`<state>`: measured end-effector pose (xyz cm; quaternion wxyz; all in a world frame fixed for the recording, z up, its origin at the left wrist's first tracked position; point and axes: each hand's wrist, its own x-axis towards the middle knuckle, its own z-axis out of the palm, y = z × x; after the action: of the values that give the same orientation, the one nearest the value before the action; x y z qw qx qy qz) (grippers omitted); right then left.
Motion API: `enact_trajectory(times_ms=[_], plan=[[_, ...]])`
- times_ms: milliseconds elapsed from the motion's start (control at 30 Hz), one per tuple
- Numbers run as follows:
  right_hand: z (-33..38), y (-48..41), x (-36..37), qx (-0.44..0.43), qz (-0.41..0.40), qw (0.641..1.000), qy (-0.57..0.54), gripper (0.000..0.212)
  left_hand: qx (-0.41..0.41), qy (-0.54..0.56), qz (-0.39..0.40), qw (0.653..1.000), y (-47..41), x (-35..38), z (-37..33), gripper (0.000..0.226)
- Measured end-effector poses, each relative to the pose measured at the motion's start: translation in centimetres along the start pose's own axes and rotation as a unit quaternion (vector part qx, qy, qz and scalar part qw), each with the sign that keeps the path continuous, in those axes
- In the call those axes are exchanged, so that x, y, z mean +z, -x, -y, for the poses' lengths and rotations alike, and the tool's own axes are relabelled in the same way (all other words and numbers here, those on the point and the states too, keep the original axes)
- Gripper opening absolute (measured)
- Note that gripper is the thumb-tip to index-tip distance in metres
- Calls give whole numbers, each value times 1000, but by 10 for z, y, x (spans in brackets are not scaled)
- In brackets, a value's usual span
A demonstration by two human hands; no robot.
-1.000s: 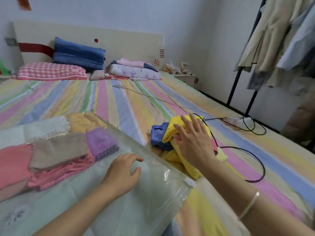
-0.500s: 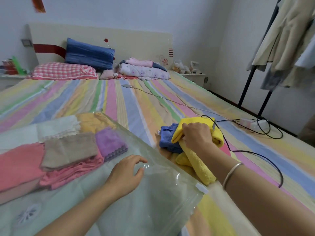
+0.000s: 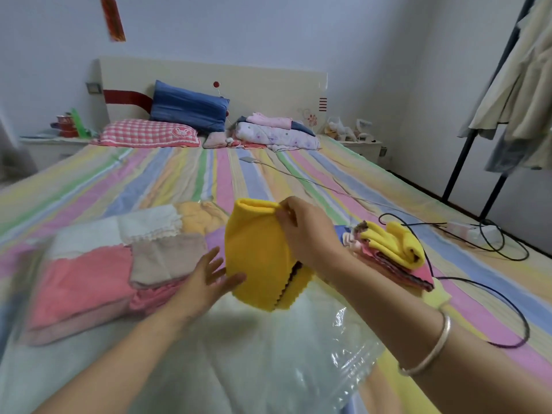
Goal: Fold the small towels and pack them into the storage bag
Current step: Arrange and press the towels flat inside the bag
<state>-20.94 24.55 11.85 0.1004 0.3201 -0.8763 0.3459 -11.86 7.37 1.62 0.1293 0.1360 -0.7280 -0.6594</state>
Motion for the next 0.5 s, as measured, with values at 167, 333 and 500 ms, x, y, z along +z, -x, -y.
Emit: enact_trajectory(times_ms=[167,333,500], plan=[[42,17,17,64,139,969,-195,27,-141,182,59,971,41,-48,2,110],[64,32,25,145,238,900,-336,24,-176,216,35,960,73,-61,5,99],[32,33,39,259,253,858,-363,24,-209,175,111,956,93,-105,11,70]])
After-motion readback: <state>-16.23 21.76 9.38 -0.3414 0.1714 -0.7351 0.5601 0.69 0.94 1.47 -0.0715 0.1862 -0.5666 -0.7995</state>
